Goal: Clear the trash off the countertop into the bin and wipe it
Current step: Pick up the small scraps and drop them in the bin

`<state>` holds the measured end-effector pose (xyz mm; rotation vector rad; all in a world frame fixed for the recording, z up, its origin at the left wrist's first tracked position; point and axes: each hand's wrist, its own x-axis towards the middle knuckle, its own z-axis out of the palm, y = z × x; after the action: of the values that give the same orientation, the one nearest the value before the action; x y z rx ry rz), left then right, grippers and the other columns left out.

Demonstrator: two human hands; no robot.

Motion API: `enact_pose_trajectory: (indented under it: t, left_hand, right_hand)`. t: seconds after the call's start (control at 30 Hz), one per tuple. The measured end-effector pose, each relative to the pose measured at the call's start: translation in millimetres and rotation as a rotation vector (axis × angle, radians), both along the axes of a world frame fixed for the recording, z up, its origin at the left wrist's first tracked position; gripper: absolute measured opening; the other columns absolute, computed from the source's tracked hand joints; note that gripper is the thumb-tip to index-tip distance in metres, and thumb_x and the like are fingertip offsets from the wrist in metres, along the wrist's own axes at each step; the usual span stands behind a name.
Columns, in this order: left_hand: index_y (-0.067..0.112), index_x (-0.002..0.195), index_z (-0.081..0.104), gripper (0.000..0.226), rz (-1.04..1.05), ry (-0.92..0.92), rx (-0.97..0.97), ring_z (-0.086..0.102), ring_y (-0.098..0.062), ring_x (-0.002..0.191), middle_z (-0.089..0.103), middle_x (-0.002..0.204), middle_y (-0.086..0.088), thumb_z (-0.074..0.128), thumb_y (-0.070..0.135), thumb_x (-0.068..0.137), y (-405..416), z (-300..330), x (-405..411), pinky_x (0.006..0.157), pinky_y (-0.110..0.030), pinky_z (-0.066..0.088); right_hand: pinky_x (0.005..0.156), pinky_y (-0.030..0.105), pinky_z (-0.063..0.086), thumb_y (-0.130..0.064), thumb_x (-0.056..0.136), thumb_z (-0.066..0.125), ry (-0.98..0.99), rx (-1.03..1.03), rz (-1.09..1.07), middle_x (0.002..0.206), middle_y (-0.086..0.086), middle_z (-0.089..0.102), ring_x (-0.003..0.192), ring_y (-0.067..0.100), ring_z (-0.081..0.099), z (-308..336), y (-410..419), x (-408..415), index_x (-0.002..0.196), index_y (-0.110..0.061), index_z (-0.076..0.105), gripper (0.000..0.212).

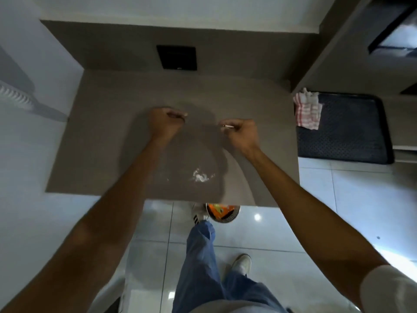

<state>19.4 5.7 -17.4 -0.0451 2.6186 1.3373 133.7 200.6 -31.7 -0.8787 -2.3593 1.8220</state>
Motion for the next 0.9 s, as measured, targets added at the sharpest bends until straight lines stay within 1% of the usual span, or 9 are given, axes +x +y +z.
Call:
enact_pose_trajectory:
  t: [0.13,0.3,0.37,0.5,0.57,0.67,0.73,0.8,0.9]
  left_hand:
    - [0.02,0.074,0.079,0.029,0.047,-0.296,0.446,0.073,0.005,0.063,0.08,0.068,0.011,0.077,-0.009,0.076,6.9,8.3,138.6,0.062,-0.011,0.058]
    - [0.025,0.071,0.085,0.036,0.128,-0.616,0.435,0.078,-0.009,0.071,0.082,0.073,0.003,0.077,-0.009,0.077,-20.9,-35.8,297.3,0.07,-0.02,0.063]
    - [0.02,0.068,0.085,0.031,0.253,-0.758,0.423,0.078,-0.018,0.074,0.082,0.072,-0.003,0.076,-0.009,0.076,-26.5,-63.9,330.5,0.081,-0.032,0.066]
    - [0.01,0.068,0.079,0.016,0.392,-0.938,0.33,0.075,-0.019,0.078,0.082,0.078,-0.007,0.078,-0.002,0.08,-14.2,-153.8,333.4,0.1,-0.042,0.062]
    - [0.002,0.079,0.076,0.005,0.406,-0.956,0.294,0.078,-0.023,0.088,0.081,0.091,-0.015,0.079,0.0,0.078,1.8,-217.3,317.7,0.1,-0.043,0.062]
    - [-0.005,0.104,0.075,0.033,0.341,-0.949,0.128,0.077,-0.028,0.105,0.079,0.11,-0.019,0.08,0.005,0.073,18.9,-320.3,289.4,0.099,-0.043,0.062]
    - [-0.005,0.124,0.065,0.041,0.304,-0.998,0.209,0.072,-0.03,0.109,0.072,0.124,-0.019,0.074,0.003,0.085,30.6,-370.5,276.1,0.102,-0.042,0.058]
    - [0.013,0.127,0.058,0.029,0.237,-1.039,0.358,0.064,-0.027,0.102,0.065,0.118,-0.012,0.064,0.009,0.098,35.4,-388.2,271.2,0.094,-0.039,0.058]
    - [0.012,0.13,0.061,0.028,0.136,-0.944,0.26,0.068,-0.027,0.1,0.067,0.12,-0.009,0.057,0.014,0.102,25.7,-390.8,275.4,0.087,-0.032,0.061]
  right_hand:
    - [0.062,0.024,0.063,0.013,0.095,0.056,-0.025,-0.748,-0.053,0.075,0.005,0.074,0.066,0.012,0.075,8.1,-28.6,81.4,0.095,-0.007,0.075,0.027]
    - [0.057,0.029,0.04,0.011,0.089,0.039,-0.29,-1.008,-0.074,0.073,0.006,0.067,0.054,0.017,0.053,-18.8,-57.0,199.0,0.081,-0.008,0.064,0.032]
    - [0.061,0.029,0.041,0.009,0.089,0.039,-0.421,-1.057,-0.155,0.075,0.009,0.067,0.057,0.019,0.053,-48.1,-61.2,236.3,0.082,-0.008,0.065,0.031]
    - [0.073,0.027,0.055,-0.001,0.096,0.056,-0.581,-1.013,-0.364,0.095,0.012,0.071,0.076,0.021,0.064,-143.4,-62.0,257.2,0.115,-0.001,0.068,0.022]
    - [0.074,0.028,0.058,0.0,0.097,0.056,-0.563,-1.0,-0.45,0.086,0.011,0.069,0.077,0.022,0.066,-213.5,-62.9,244.3,0.115,-0.002,0.065,0.02]
    - [0.07,0.031,0.06,-0.003,0.103,0.046,-0.486,-1.02,-0.519,0.084,0.016,0.062,0.069,0.029,0.064,-319.4,-60.7,216.7,0.125,0.008,0.062,0.029]
    - [0.089,0.042,0.062,-0.024,0.107,0.045,-0.431,-1.093,-0.511,0.094,0.018,0.076,0.086,0.033,0.076,-374.8,-57.1,202.3,0.12,-0.001,0.067,0.034]
    - [0.107,0.051,0.054,-0.035,0.106,0.046,-0.4,-1.189,-0.53,0.115,0.021,0.075,0.114,0.038,0.071,-402.9,-54.9,194.9,0.122,-0.005,0.068,0.04]
    - [0.101,0.047,0.057,-0.035,0.106,0.051,-0.536,-0.883,-0.49,0.132,0.018,0.067,0.123,0.036,0.066,-393.5,-57.7,196.7,0.138,-0.009,0.058,0.041]
